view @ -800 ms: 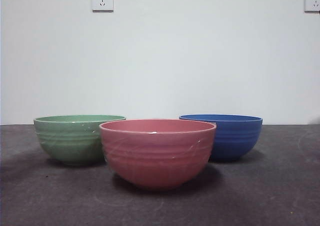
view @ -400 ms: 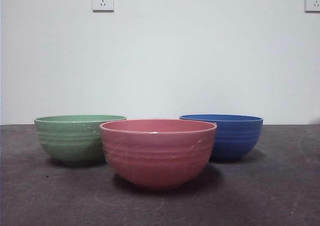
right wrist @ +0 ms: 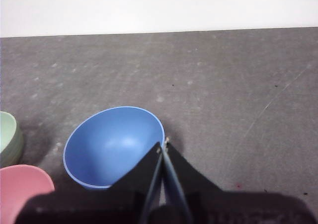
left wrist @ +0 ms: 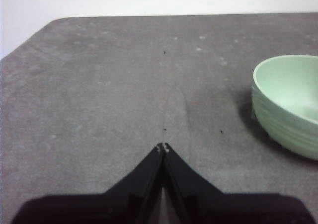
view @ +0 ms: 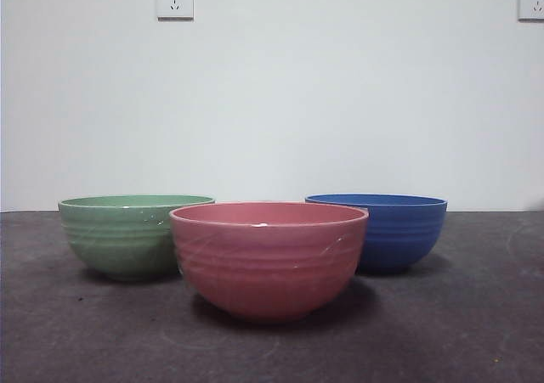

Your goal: Pick up the green bowl on the top,put the green bowl on the left,pick up the red bowl in the middle,put the red bowl on the right

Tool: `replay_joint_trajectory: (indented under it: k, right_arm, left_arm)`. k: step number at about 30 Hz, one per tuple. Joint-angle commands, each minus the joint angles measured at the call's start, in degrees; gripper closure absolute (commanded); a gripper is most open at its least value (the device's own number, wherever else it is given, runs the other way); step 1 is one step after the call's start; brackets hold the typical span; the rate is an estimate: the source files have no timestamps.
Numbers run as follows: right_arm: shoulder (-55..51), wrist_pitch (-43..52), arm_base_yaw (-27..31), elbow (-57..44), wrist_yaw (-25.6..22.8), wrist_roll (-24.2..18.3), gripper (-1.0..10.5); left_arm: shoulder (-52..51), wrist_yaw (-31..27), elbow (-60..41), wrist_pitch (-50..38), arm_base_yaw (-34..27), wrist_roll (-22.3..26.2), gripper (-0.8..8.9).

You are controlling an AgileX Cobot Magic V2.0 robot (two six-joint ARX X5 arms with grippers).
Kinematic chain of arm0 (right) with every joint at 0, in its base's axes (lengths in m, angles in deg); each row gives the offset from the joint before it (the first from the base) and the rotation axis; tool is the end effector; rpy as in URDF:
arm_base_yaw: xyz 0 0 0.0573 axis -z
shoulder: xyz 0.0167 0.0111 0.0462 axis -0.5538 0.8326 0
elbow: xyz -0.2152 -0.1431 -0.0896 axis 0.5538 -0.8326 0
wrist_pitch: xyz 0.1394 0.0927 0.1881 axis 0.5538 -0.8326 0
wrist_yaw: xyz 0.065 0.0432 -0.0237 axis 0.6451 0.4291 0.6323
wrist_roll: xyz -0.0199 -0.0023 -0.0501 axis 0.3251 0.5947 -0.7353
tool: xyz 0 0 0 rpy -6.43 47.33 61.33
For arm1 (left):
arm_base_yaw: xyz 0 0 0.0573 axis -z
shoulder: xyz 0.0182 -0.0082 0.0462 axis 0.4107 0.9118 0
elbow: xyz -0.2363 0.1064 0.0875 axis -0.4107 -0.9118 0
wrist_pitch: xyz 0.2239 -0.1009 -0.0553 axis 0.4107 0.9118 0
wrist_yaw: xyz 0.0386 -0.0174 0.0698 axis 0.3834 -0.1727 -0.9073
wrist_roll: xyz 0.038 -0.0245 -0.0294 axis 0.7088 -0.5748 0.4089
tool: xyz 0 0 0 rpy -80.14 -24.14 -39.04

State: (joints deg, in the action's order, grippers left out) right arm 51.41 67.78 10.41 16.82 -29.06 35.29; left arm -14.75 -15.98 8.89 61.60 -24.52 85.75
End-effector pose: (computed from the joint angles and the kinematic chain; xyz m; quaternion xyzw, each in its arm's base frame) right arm 0.1171 0.0443 0.2803 0.0219 0.1532 0.0976 0.9831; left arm 0.0884 0.0016 0.1481 -0.0026 0.1139 0.0246 0.9932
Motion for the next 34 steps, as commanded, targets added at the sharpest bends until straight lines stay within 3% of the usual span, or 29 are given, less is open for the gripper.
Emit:
replay_joint_trajectory:
  k: [1, 28, 30, 34]
  right_arm:
    - [-0.1, 0.3, 0.0, -0.2, -0.2, 0.6, 9.4]
    - [-0.1, -0.1, 0.0, -0.2, -0.2, 0.5, 9.4]
    - [-0.1, -1.0, 0.0, -0.2, -0.2, -0.1, 9.4]
    - [-6.4, -6.9, 2.3, -0.6, -1.7, -6.6, 9.4]
  left_arm:
    - [-2.1, 0.0, -0.7, 0.9, -0.2, -1.0, 8.17]
    - [-3.7, 1.3, -0.7, 0.6, -0.5, -1.0, 8.17]
    - [-3.7, 1.3, -0.7, 0.6, -0.5, -1.0, 8.17]
    - [-3.7, 1.3, -0.7, 0.6, -0.5, -1.0, 8.17]
